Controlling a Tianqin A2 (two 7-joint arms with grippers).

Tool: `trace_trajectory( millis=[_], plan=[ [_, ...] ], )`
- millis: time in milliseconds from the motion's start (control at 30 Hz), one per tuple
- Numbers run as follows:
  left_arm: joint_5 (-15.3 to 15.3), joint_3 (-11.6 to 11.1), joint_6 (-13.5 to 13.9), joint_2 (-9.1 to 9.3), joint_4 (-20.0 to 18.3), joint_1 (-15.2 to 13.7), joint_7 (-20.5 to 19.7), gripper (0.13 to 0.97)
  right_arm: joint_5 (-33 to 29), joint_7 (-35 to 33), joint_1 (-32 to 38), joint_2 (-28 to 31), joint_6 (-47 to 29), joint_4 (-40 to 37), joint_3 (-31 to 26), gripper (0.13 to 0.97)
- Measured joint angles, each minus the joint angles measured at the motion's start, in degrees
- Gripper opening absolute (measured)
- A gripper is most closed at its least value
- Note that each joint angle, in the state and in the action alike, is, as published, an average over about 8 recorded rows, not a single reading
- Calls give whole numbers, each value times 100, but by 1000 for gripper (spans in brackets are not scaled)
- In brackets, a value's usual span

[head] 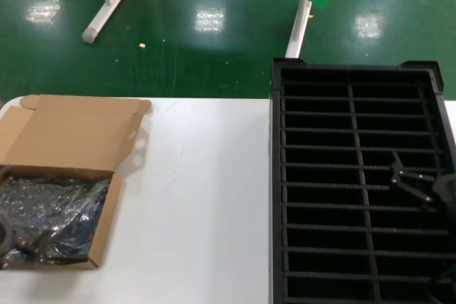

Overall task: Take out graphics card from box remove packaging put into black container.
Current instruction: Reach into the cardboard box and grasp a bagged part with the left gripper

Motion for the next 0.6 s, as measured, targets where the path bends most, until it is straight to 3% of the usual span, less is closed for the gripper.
trace_trajectory(
  millis=[167, 367, 467, 600],
  plan=[
    [-94, -150, 416, -238, 356, 26, 1223, 966, 0, 0, 0, 0, 0, 0, 0, 966],
    [-335, -17, 440, -517, 770, -30, 1950, 966, 0, 1, 0, 0, 0, 0, 0, 966],
    [-428, 97, 417, -620, 1123, -244, 2241, 966, 0, 1, 0, 0, 0, 0, 0, 966],
    [-532, 278, 415, -678, 1764, -733, 2705, 966, -1, 1, 0, 0, 0, 0, 0, 966]
  ],
)
